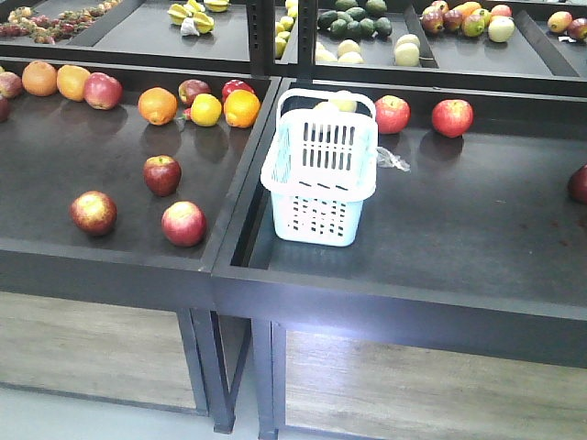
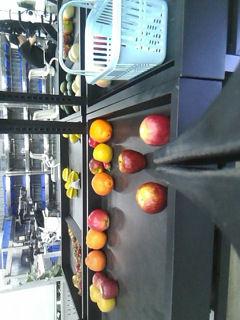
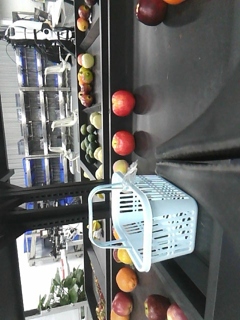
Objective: Pick three apples into basket with both arms
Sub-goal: 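Drive the base up to the table edge in front of the basket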
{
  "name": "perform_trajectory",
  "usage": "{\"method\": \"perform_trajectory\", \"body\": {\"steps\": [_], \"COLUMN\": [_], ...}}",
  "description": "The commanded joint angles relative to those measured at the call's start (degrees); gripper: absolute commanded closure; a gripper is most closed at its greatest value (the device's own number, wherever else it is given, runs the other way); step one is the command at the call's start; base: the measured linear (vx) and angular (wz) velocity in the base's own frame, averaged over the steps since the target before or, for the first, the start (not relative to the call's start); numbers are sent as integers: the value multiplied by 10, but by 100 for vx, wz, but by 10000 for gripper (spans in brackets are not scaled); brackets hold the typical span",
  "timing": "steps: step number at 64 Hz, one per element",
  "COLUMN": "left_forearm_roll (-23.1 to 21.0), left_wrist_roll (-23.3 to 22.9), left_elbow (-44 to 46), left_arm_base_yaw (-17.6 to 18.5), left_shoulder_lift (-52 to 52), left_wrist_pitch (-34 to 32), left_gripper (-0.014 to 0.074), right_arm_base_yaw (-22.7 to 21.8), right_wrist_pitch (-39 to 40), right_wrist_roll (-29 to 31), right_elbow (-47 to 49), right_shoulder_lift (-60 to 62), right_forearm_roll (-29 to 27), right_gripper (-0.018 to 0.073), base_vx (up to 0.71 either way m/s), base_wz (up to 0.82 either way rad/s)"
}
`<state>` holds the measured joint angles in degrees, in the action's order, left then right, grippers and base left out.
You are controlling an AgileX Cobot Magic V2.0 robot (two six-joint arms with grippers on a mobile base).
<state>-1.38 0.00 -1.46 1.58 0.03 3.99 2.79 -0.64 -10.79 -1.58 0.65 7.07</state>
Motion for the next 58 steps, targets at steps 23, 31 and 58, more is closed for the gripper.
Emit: {"method": "perform_trajectory", "body": {"steps": [23,31,58], "left_forearm_roll": [-5,-5,-5], "left_wrist_roll": [-5,-5,-5], "left_elbow": [-9,-9,-9], "left_arm_base_yaw": [5,5,5], "left_shoulder_lift": [12,12,12], "left_wrist_pitch": [-43,-43,-43], "left_gripper": [603,603,603], "right_arm_base_yaw": [1,1,1], "right_wrist_pitch": [42,42,42], "right_wrist_roll": [3,3,3], "right_elbow": [-4,-4,-4], "right_shoulder_lift": [7,7,7], "right_forearm_roll": [4,4,4], "right_gripper": [564,564,564], "base_vx": [11,10,9], "base_wz": [-4,-2,7]}}
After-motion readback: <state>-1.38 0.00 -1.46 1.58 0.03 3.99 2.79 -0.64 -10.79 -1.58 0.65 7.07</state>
